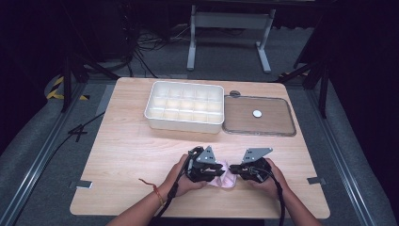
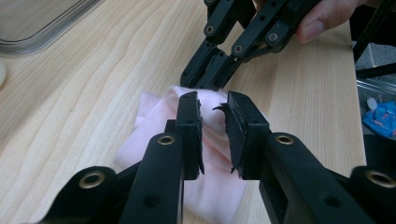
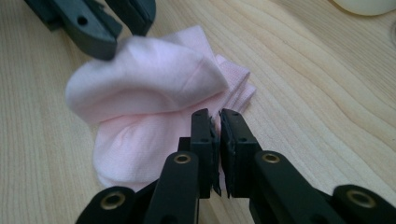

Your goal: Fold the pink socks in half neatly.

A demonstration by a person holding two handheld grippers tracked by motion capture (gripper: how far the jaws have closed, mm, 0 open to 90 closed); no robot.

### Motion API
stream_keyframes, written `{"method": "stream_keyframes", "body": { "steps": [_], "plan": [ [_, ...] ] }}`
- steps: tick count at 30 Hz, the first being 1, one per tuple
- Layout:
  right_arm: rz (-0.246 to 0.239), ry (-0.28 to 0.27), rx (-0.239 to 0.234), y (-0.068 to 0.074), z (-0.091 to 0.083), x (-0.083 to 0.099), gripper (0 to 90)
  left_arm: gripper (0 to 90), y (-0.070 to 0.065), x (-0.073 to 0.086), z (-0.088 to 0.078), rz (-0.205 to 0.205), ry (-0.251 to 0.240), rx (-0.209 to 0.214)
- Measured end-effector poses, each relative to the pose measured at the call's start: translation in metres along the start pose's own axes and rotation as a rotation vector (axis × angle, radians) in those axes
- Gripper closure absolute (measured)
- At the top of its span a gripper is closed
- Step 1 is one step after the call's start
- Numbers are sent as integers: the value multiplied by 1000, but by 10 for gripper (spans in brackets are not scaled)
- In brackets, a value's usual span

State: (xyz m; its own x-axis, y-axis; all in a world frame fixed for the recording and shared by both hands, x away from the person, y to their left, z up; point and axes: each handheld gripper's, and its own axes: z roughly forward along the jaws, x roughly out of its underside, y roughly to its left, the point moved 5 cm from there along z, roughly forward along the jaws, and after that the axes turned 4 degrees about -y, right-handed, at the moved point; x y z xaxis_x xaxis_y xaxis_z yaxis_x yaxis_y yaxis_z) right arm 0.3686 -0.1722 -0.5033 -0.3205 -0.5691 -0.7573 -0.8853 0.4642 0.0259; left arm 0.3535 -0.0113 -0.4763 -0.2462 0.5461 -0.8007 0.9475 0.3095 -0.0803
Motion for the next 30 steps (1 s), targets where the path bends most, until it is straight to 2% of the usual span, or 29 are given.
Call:
{"method": "stream_keyframes", "body": {
  "steps": [2,5,8,10,14,16,17,18,25,30],
  "plan": [
    [3,-3,-1,0,0,0,834,681,0,-1,5,-1,1,-17],
    [5,-17,14,-3,-5,-2,825,616,0,-5,4,-1,-26,-28],
    [13,-27,20,-4,-7,-3,823,610,4,-8,-8,-3,-61,-34],
    [14,-46,35,-6,-13,-6,823,623,7,-6,-15,-4,-61,-30],
    [12,-123,56,-4,-27,-19,828,724,7,3,-22,28,-32,5],
    [5,-162,48,3,-34,-27,830,741,6,7,-20,53,4,1],
    [5,-162,48,3,-34,-27,830,741,5,9,-19,61,16,-1],
    [-14,-167,37,9,-34,-30,831,741,4,12,-17,73,37,-4],
    [-77,-132,5,29,-26,-35,831,730,4,29,-9,105,119,-19],
    [-99,-65,-5,33,-15,-28,828,726,6,35,-9,106,143,-25]
  ]
}}
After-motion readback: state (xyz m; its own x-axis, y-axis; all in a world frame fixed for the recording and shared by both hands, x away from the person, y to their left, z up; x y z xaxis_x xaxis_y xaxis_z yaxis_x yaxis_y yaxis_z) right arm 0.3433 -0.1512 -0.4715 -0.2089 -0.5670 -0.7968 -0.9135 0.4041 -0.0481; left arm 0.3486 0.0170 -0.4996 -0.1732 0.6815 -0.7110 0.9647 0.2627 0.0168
